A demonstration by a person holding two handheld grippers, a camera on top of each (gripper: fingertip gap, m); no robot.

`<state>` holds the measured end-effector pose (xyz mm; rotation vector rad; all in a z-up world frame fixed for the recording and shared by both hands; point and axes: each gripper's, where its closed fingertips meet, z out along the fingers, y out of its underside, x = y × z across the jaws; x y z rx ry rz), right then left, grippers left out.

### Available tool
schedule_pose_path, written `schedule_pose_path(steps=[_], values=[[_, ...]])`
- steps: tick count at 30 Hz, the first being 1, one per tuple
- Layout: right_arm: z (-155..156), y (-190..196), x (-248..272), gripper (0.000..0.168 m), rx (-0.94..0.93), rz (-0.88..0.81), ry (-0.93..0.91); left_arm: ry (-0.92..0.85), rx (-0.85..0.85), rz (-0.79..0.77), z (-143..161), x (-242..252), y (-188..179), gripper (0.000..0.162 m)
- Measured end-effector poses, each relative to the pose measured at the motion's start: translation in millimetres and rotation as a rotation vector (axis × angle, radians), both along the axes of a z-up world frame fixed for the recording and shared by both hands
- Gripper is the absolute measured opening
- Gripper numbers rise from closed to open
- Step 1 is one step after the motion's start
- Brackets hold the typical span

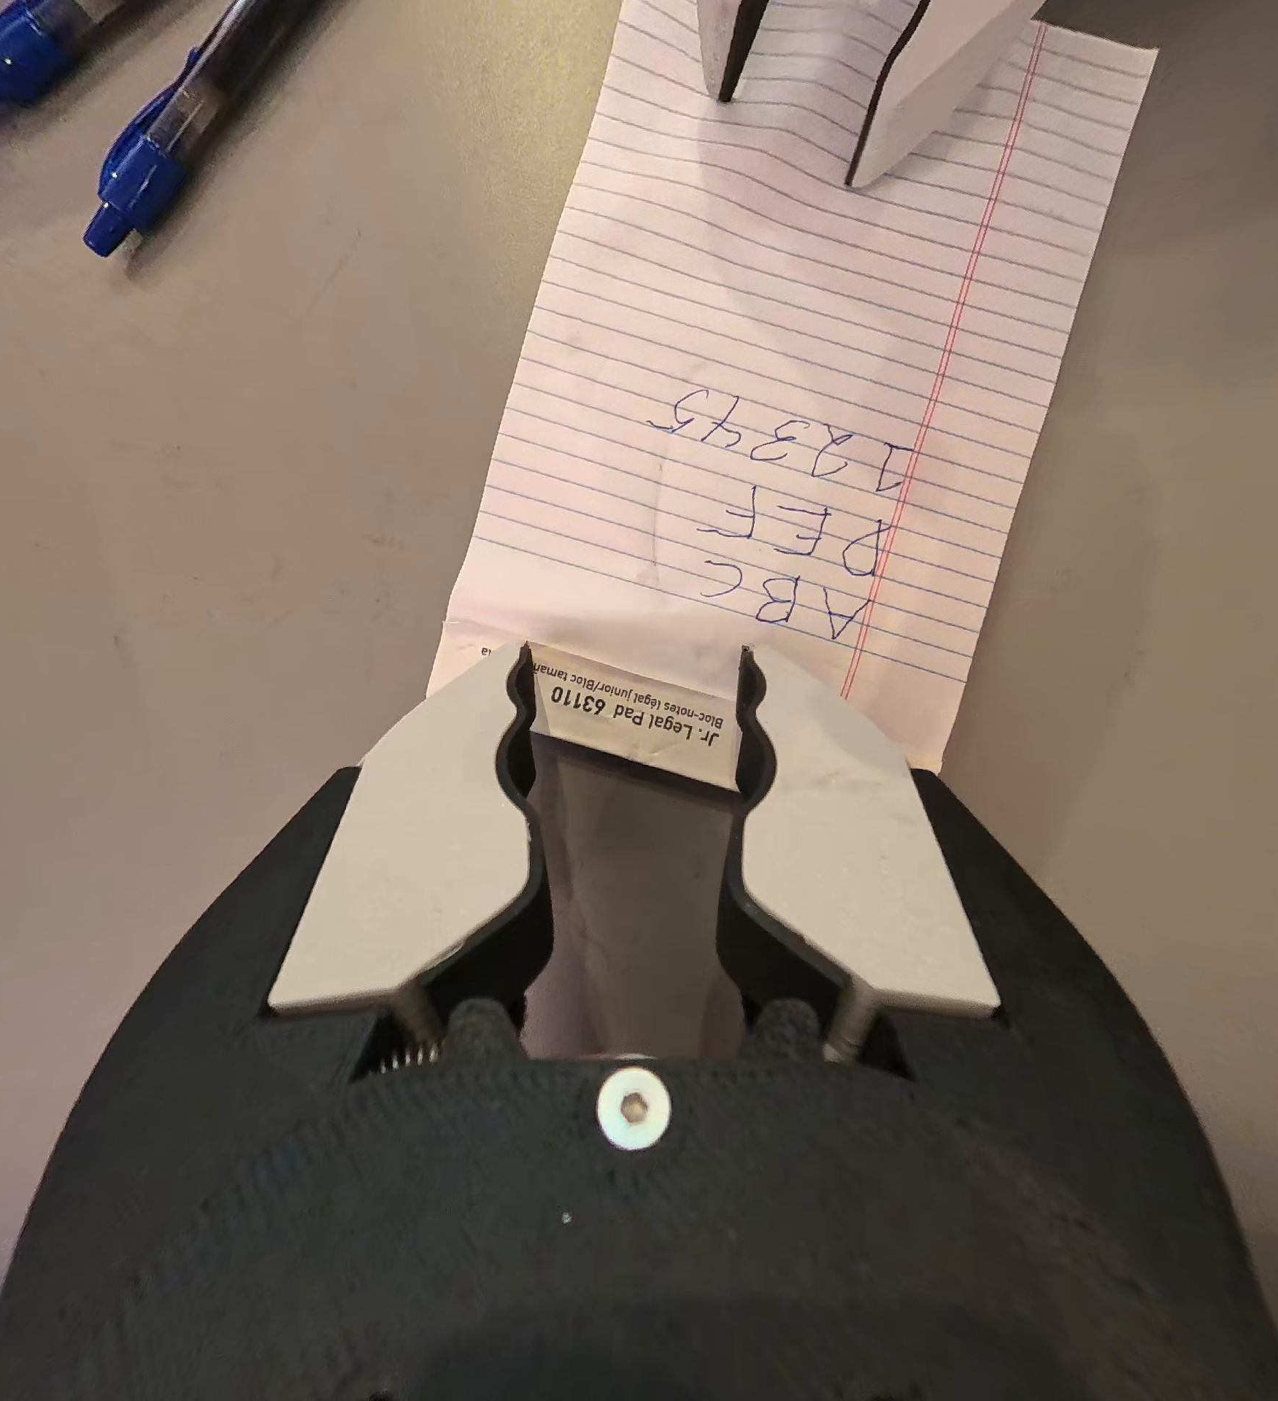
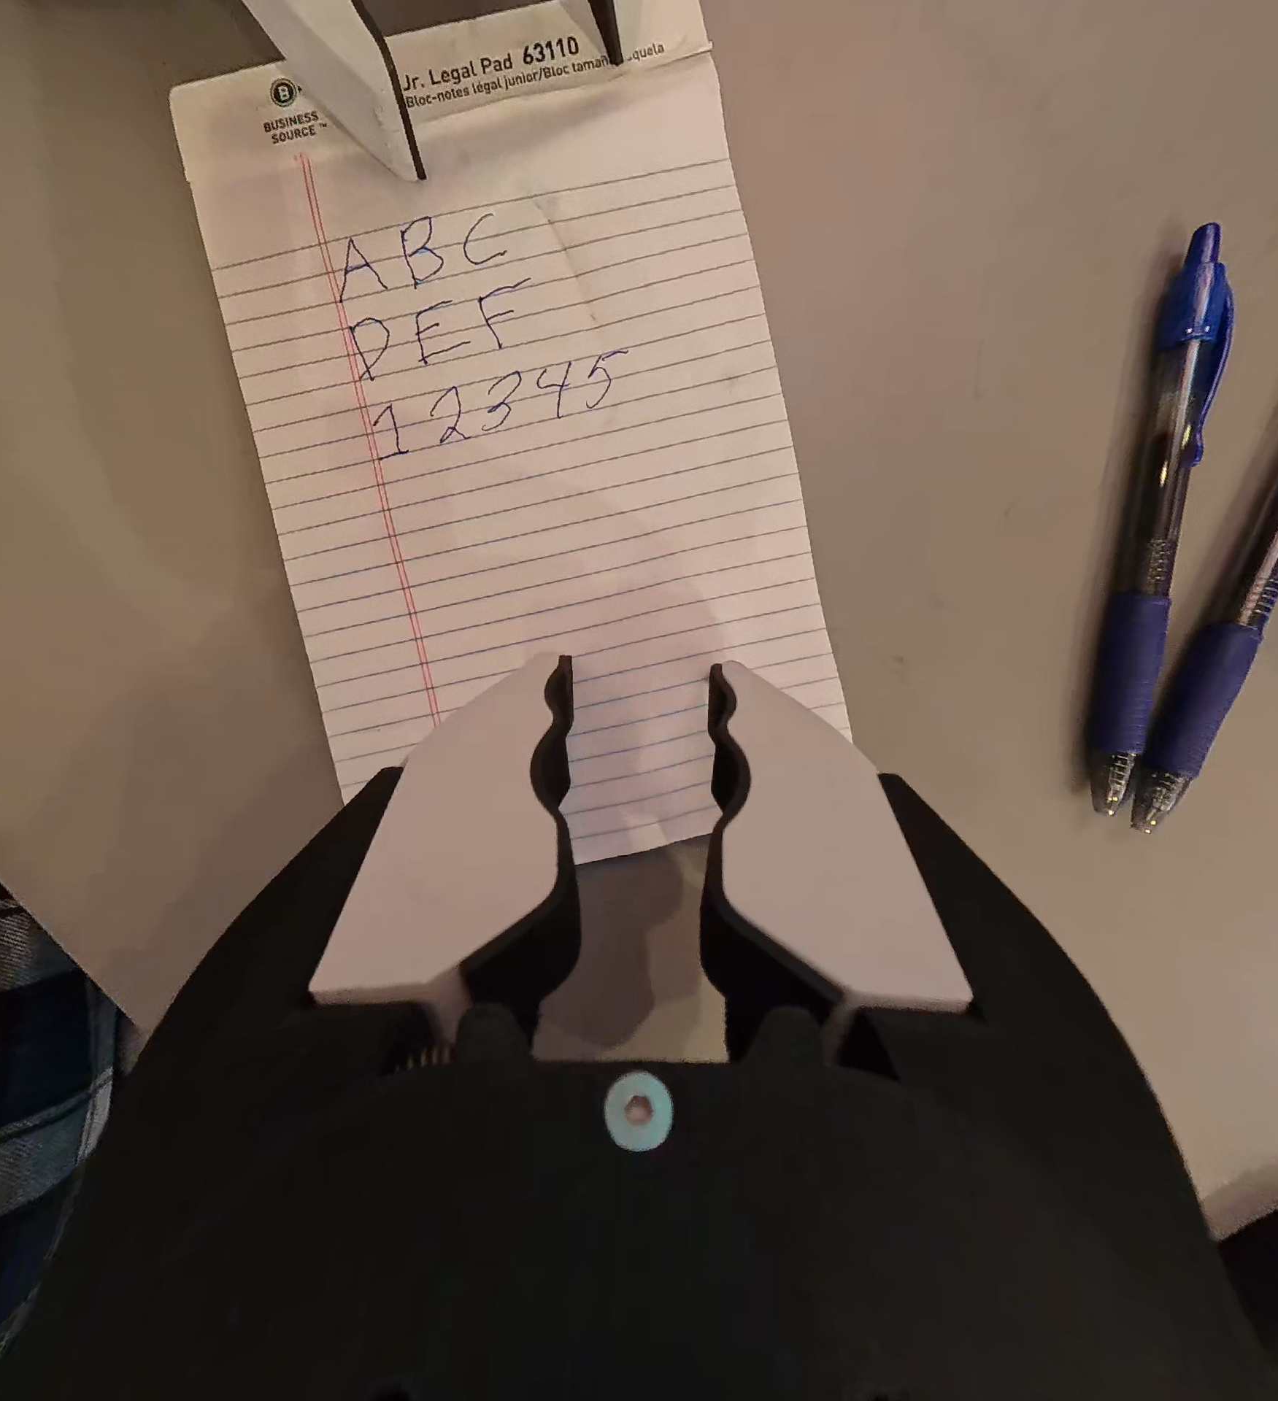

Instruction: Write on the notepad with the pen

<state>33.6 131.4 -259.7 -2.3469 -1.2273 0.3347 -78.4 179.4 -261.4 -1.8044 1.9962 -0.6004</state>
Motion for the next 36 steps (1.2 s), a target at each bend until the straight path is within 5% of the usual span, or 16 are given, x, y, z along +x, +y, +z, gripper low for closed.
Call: schedule_pose_path(steps=[6,15,18,21,36], values=[[-1,14,0,0.072,0.074,0.000,0.016,0.001,0.002,-0.004,0,1,0,0.050],[0,15,-2,0.068,0.100,0.031,0.007,-0.004,-0.001,-0.002,0,2,0,0.049],[0,11,-5,0.053,0.095,0.046,0.013,-0.007,-0.004,-0.003,-1,2,0,0.049],[-1,17,0,0.076,0.090,0.015,0.017,-0.007,-0.004,-0.003,-1,3,0,0.049],[-3,15,-1,0.068,0.051,0.035,0.040,-0.008,-0.006,-0.004,0,3,-1,0.049]])
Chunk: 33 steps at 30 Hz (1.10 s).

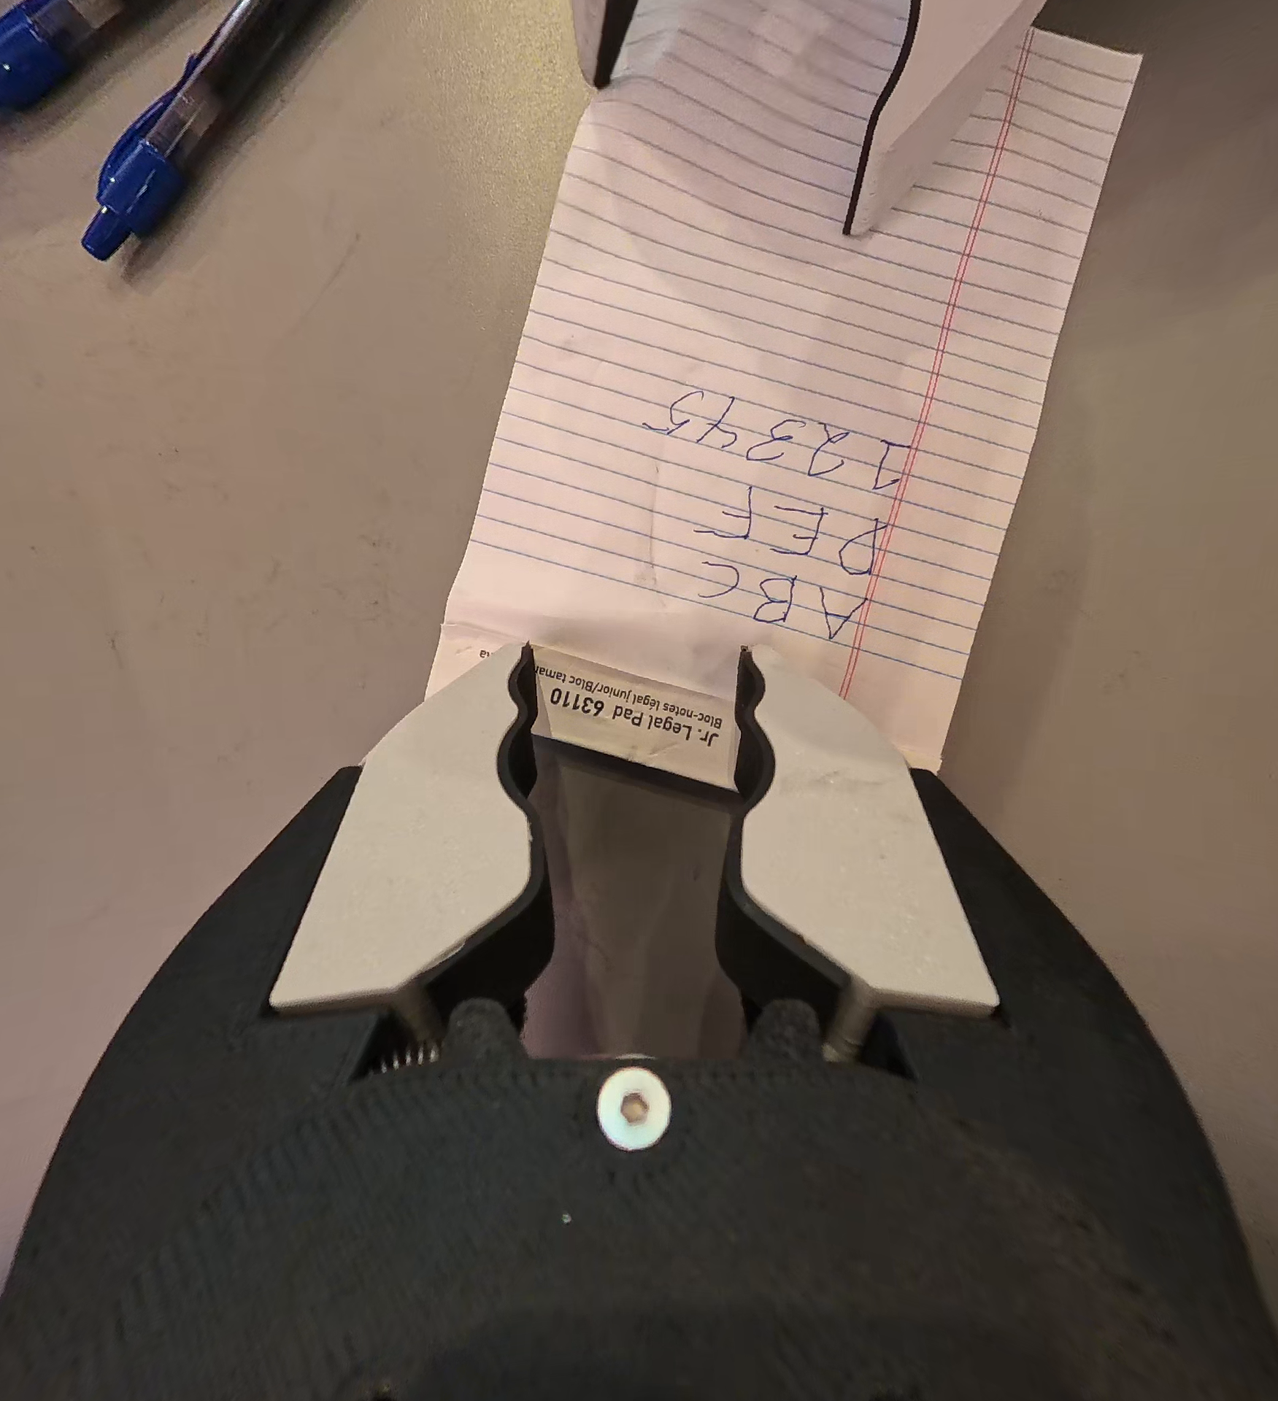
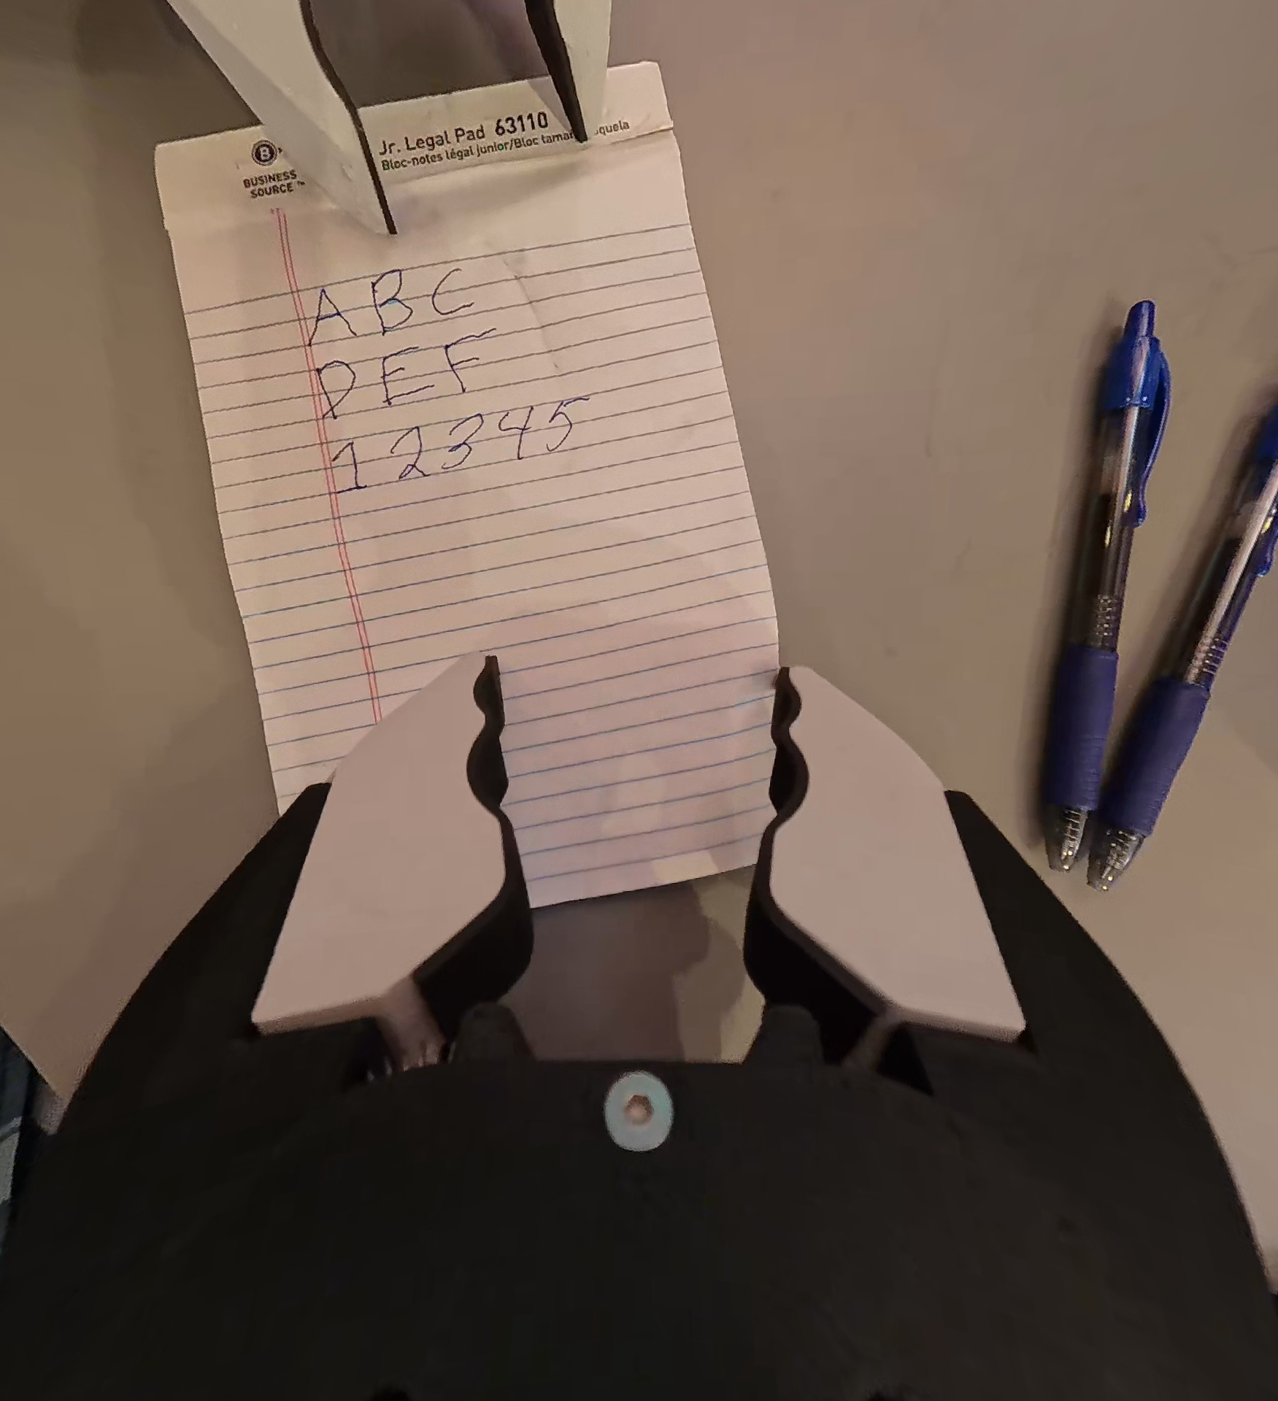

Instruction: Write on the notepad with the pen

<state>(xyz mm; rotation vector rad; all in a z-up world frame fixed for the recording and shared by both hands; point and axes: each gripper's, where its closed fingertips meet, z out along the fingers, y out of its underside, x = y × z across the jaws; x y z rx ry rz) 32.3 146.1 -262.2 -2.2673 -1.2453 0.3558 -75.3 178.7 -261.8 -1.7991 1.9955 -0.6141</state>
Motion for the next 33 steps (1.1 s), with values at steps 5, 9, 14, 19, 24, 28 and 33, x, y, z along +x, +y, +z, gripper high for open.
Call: schedule_pose_path(steps=[5,9,14,19,24,28,33], values=[[1,0,-1,0.066,0.017,0.013,-0.016,0.002,0.001,-0.001,0,0,0,0.049],[2,-1,-1,0.064,0.027,0.024,-0.027,0.004,0.005,-0.005,0,-1,-1,0.049],[2,-2,-2,0.060,0.048,0.030,-0.035,0.005,0.029,-0.028,2,1,-4,0.049],[5,-2,-3,0.057,0.107,0.052,-0.068,-0.029,0.080,-0.054,6,20,-13,0.052],[7,-2,-5,0.052,0.162,0.071,-0.099,-0.079,0.125,-0.029,14,45,-11,0.061],[7,-1,-5,0.051,0.173,0.066,-0.098,-0.074,0.127,-0.040,19,65,-9,0.068],[8,-1,-5,0.050,0.207,0.069,-0.105,-0.057,0.060,-0.090,14,81,-15,0.064]])
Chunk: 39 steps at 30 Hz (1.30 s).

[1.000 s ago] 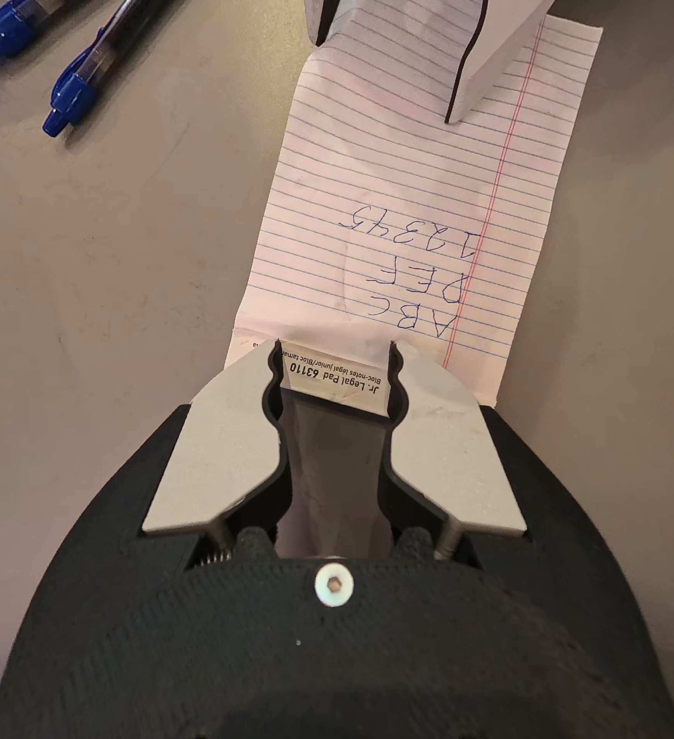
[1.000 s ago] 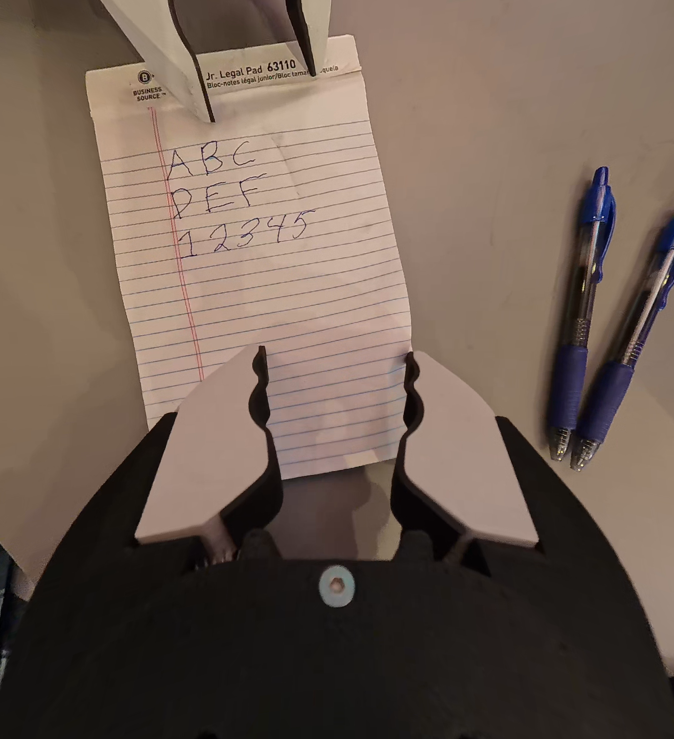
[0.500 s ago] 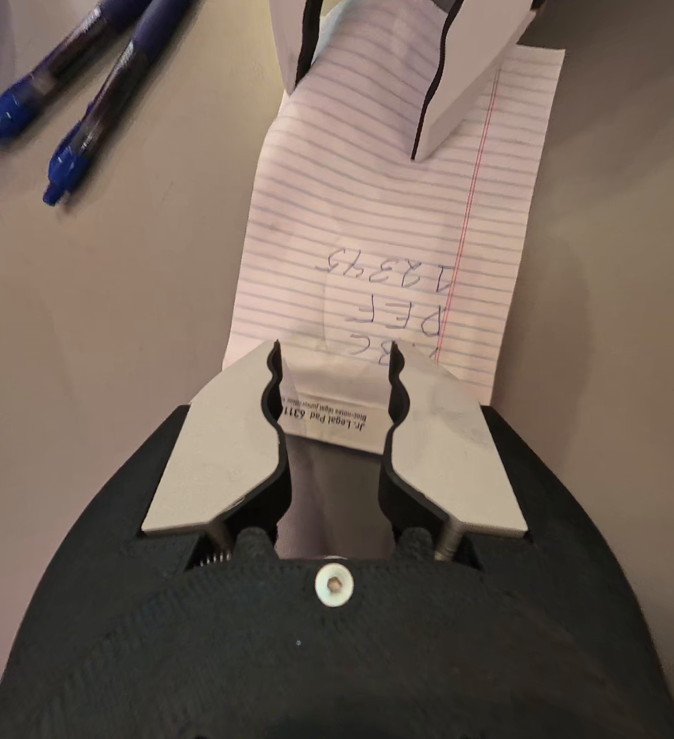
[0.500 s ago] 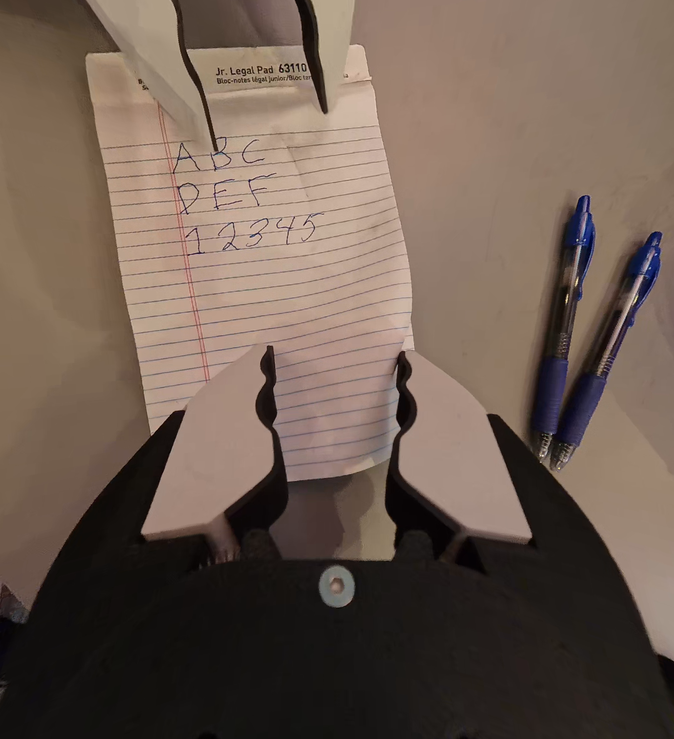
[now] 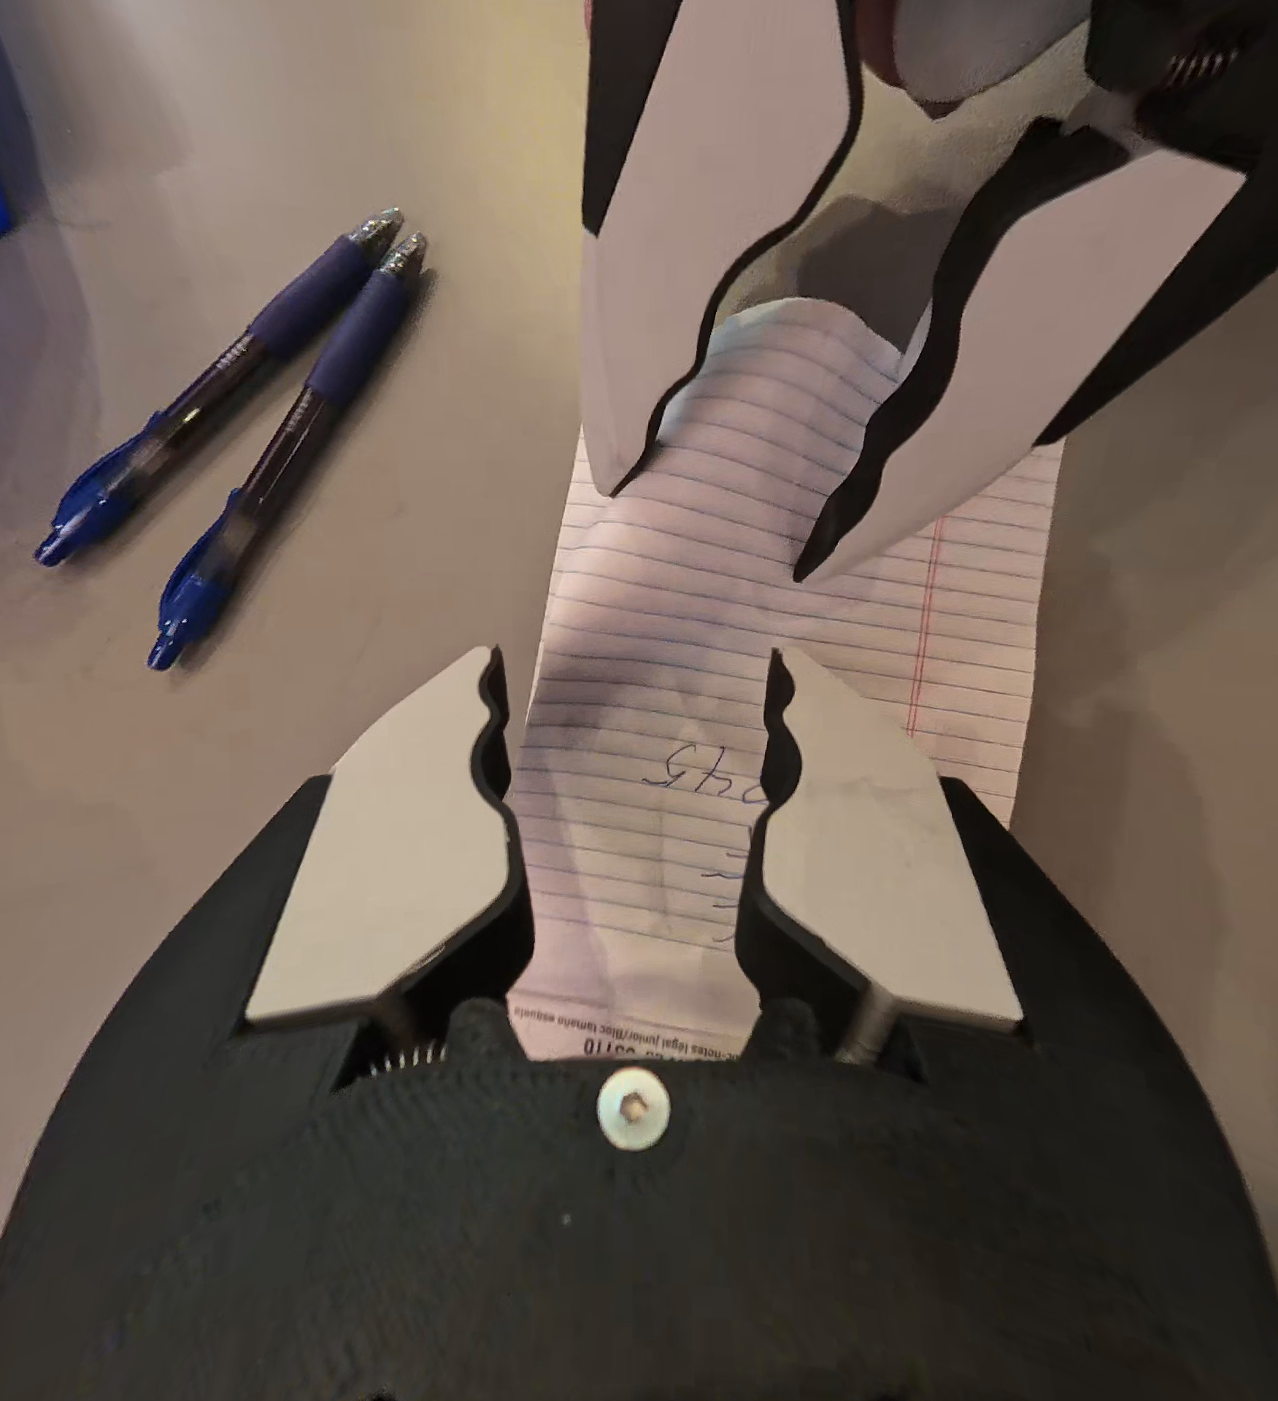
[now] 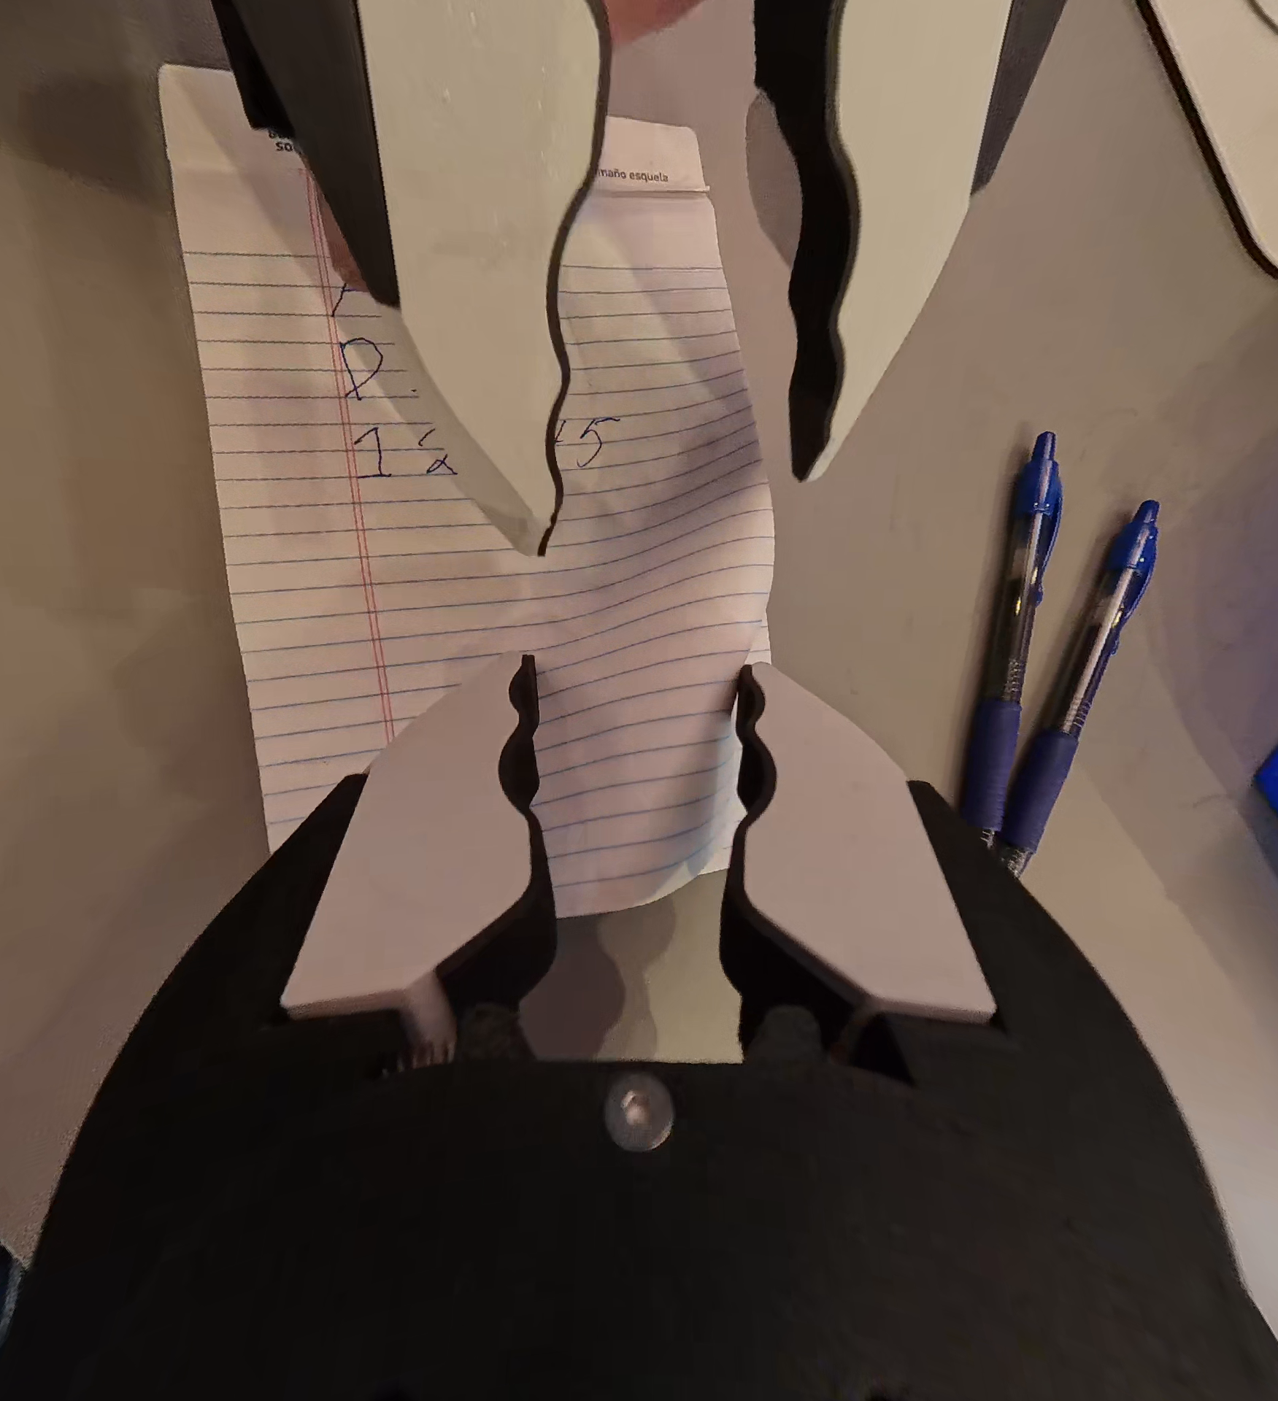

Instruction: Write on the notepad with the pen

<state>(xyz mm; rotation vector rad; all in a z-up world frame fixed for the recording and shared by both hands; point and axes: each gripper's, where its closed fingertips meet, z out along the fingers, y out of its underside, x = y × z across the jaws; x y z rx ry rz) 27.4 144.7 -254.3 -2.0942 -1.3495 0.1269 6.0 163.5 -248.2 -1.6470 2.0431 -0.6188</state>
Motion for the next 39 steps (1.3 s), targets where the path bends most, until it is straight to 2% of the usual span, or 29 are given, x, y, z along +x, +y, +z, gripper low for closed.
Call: schedule_pose_path(steps=[6,9,14,17,26,29,34,39], values=[[0,1,1,0.052,0.007,-0.007,0.024,-0.001,0.019,-0.028,0,-3,-7,0.059],[1,3,2,0.056,0.021,-0.014,0.030,0.005,0.030,-0.037,2,-7,-8,0.056],[6,8,5,0.073,0.041,-0.023,0.057,0.002,0.057,-0.075,4,-8,-12,0.051],[12,9,2,0.075,0.074,-0.002,0.091,-0.006,0.059,-0.096,4,-8,-16,0.048],[6,3,-5,0.064,0.069,0.053,0.118,0.017,0.092,-0.120,-4,-7,-19,0.046],[5,1,-6,0.055,0.069,0.074,0.120,0.017,0.099,-0.120,-5,-7,-19,0.046],[4,0,-9,0.055,0.049,0.080,0.149,0.016,0.102,-0.132,-4,-7,-20,0.044],[3,-3,-11,0.046,0.050,0.103,0.139,0.015,0.101,-0.139,-4,-7,-21,0.043]])
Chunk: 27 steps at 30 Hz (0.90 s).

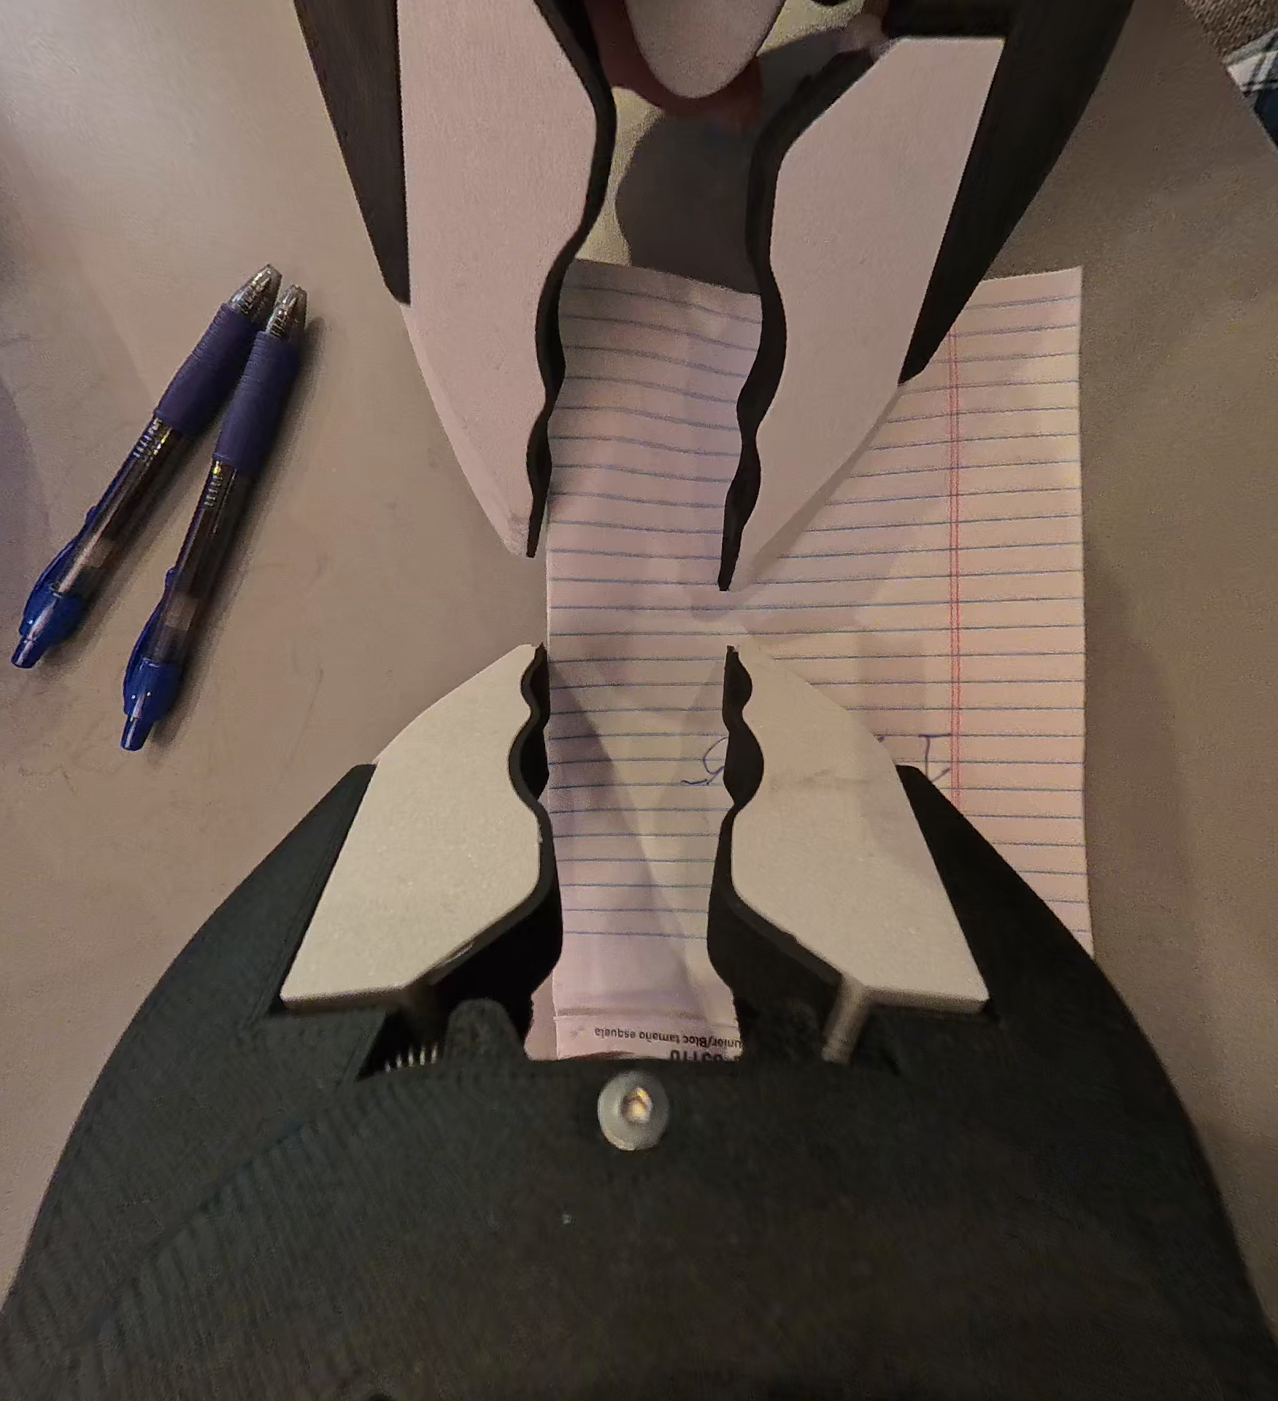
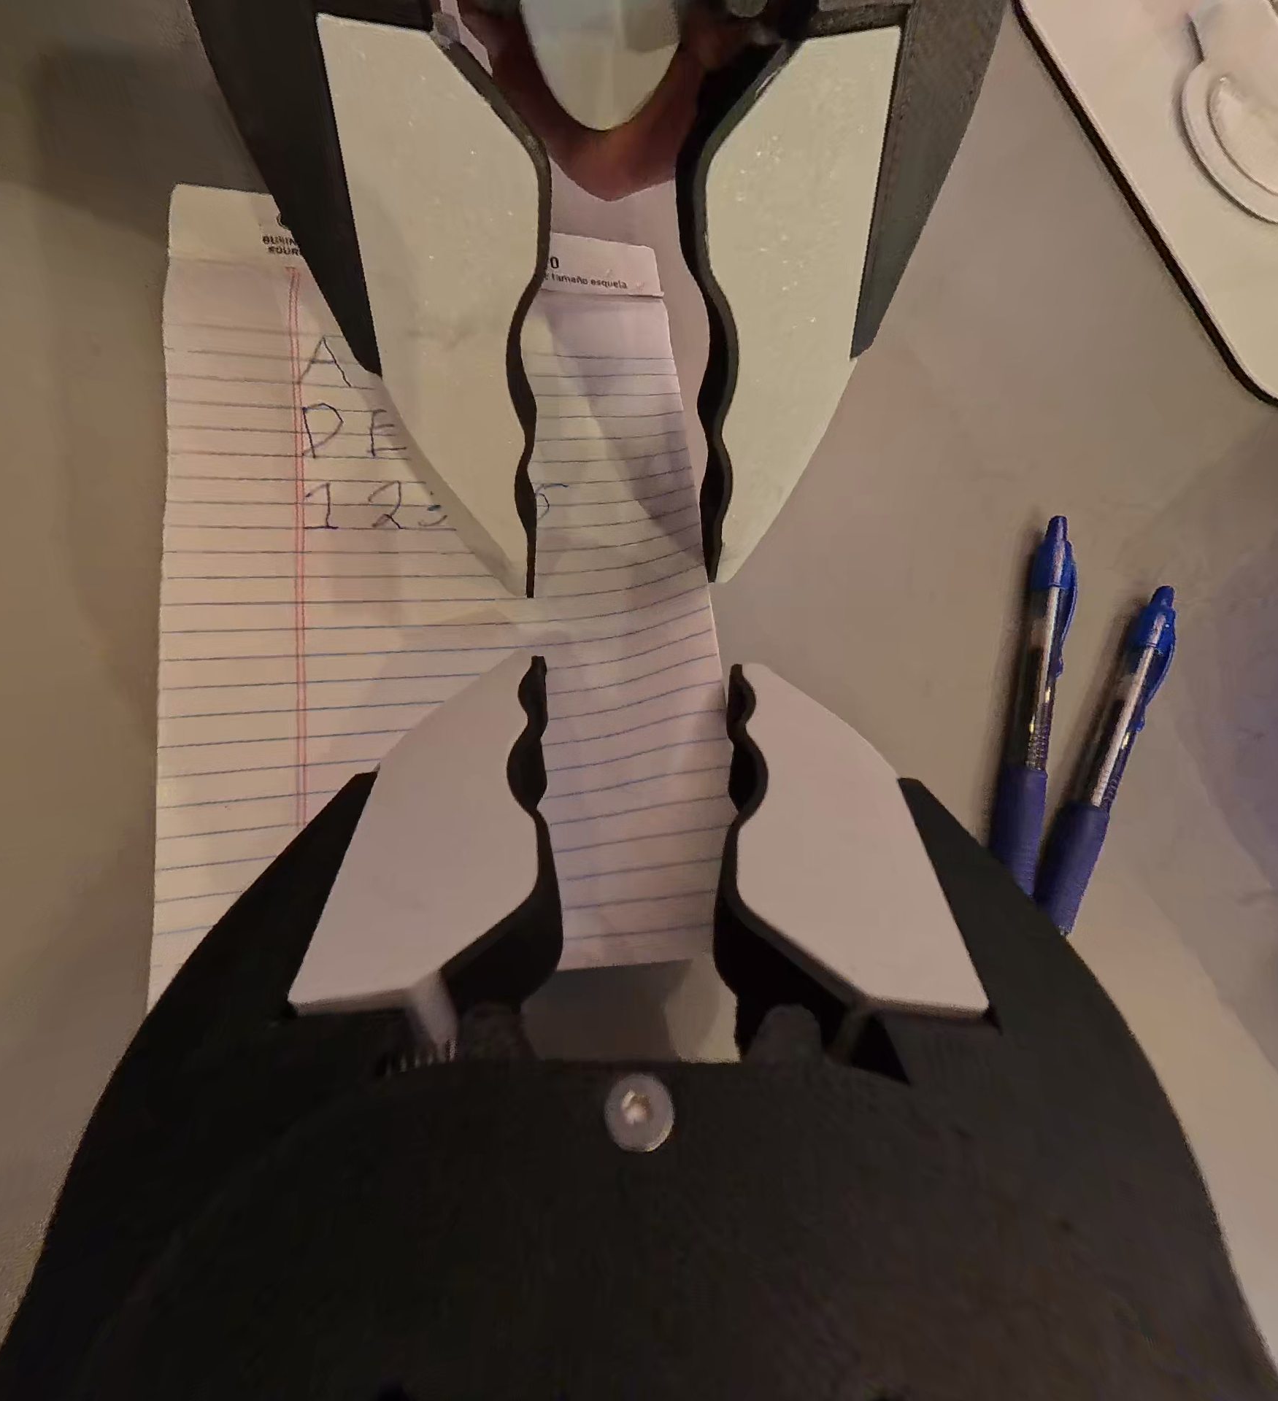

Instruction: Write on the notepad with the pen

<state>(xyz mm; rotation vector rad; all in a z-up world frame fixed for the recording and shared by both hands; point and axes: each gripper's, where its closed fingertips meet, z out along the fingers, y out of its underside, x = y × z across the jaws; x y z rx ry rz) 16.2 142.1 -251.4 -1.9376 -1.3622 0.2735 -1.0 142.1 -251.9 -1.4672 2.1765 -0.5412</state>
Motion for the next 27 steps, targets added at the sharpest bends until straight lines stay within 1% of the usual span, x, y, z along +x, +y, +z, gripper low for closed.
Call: schedule_pose_path(steps=[4,8,12,15,17,20,27], values=[[5.5,-1.1,-3.1,0.047,0.029,0.014,0.015,0.003,0.002,0.000,-0.4,0.1,0.0,0.044],[0.5,-2.6,-3.0,0.046,0.018,0.022,-0.005,0.013,-0.001,-0.002,-2.7,-0.2,-0.6,0.044],[2.1,-2.5,-3.1,0.046,0.031,0.024,-0.006,0.015,0.000,-0.003,-2.6,0.0,-0.8,0.045],[4.4,-4.5,-4.9,0.041,0.028,0.035,0.002,0.017,-0.002,-0.005,-2.6,-0.1,-1.0,0.045],[3.1,-4.0,-4.3,0.041,0.017,0.030,0.006,0.019,-0.003,-0.004,-2.7,-0.2,-0.9,0.045],[2.4,-1.9,-2.3,0.049,0.008,0.013,0.014,0.020,-0.002,-0.008,-2.5,0.2,-1.5,0.045],[0.1,-5.2,-5.5,0.046,0.015,0.034,-0.006,0.026,-0.005,-0.013,-2.9,-0.2,-2.4,0.045]])
